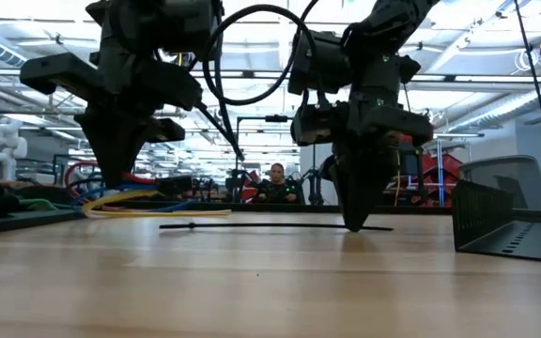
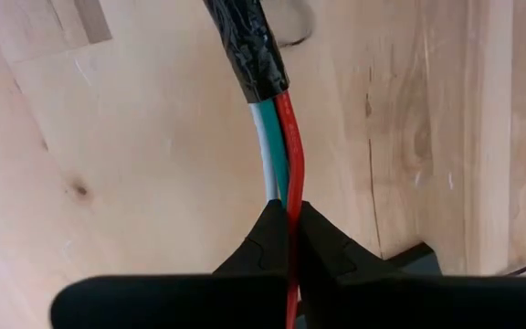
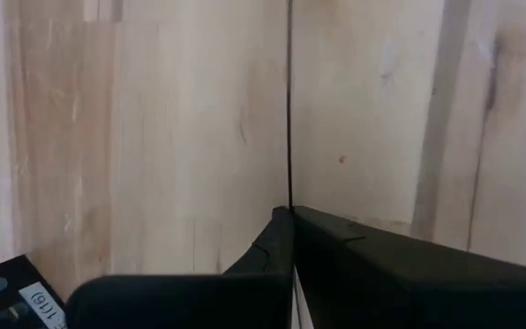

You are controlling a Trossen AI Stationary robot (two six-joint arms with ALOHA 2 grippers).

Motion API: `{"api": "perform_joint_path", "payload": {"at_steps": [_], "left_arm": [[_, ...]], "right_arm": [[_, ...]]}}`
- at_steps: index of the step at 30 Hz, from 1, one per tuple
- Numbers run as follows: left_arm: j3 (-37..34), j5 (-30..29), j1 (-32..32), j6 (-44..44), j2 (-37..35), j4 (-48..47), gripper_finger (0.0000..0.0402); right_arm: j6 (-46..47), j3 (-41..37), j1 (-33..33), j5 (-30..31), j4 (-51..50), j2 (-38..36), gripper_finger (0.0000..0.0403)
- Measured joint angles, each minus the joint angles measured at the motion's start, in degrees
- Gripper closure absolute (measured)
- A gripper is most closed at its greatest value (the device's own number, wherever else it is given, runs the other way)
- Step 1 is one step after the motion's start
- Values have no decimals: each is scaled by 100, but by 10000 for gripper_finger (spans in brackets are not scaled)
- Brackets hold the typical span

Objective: Ziptie cables

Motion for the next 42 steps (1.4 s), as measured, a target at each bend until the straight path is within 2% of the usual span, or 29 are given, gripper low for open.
{"api": "perform_joint_path", "payload": {"at_steps": [9,17,42], "left_arm": [[0,-19,4,-3,209,21,398],[-4,-437,180,-154,365,11,398],[-4,-328,219,-149,365,-142,398]], "right_arm": [[188,0,-230,315,125,0,403],[153,7,-203,295,38,-2,403],[104,7,-248,297,25,-4,403]]}}
